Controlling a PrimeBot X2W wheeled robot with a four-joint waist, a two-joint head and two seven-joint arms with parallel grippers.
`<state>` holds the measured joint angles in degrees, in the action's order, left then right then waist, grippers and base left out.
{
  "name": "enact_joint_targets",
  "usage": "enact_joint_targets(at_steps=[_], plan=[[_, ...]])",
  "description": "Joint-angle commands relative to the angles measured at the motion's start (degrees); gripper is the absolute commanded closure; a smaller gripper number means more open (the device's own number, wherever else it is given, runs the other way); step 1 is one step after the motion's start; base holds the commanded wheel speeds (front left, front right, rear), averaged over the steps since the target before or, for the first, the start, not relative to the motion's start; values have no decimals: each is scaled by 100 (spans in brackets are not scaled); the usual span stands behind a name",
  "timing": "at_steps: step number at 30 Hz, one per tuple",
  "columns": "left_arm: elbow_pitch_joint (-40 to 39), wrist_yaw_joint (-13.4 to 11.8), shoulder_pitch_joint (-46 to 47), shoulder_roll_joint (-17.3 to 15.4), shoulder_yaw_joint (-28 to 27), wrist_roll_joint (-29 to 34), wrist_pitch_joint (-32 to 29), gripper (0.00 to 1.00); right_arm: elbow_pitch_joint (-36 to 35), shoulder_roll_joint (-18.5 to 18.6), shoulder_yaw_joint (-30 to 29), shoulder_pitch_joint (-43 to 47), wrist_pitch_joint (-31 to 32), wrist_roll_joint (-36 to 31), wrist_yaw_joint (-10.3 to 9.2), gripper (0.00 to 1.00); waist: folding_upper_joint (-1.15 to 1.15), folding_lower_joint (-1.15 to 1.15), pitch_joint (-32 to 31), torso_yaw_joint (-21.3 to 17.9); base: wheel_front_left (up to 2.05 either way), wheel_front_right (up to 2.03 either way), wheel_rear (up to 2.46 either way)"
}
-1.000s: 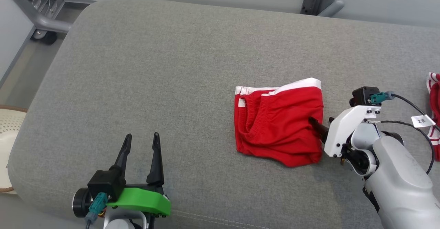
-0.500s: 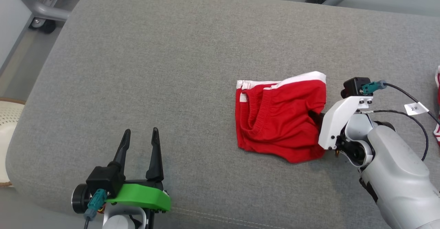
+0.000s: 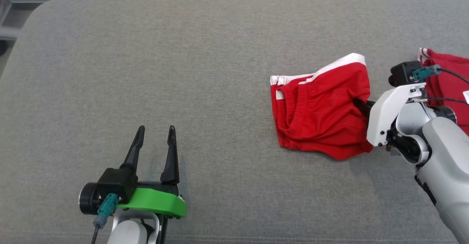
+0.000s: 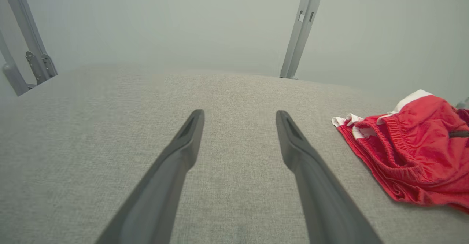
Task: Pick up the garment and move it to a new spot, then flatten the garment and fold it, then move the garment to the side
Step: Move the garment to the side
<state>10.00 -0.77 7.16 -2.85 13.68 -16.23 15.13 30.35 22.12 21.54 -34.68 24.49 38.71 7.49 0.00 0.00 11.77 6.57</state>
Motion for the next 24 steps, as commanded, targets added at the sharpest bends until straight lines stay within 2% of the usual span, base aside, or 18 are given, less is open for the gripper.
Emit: enact_joint_targets(at_steps=[1,8,14,18,24], plan=[[-9,25,121,-11,-4,88,-1,0,-68,71,-28,-56,10,-6,-2,100,0,0,123,-484,0,0,0],[0,111,291,-19,-67,253,-1,0,-345,90,-80,-151,34,-67,-2,100,0,0,343,-1358,0,0,0],[37,184,448,-56,-95,411,-2,0,-578,74,-108,-234,14,-76,-2,100,0,0,559,-1897,0,0,0],[78,222,539,-73,-109,447,-2,0,-714,138,-177,-246,1,-98,-2,100,0,0,665,-2053,0,0,0],[161,290,621,-67,-108,467,-2,0,-778,93,-235,-338,-22,-205,-2,100,0,0,690,-2039,0,0,0]])
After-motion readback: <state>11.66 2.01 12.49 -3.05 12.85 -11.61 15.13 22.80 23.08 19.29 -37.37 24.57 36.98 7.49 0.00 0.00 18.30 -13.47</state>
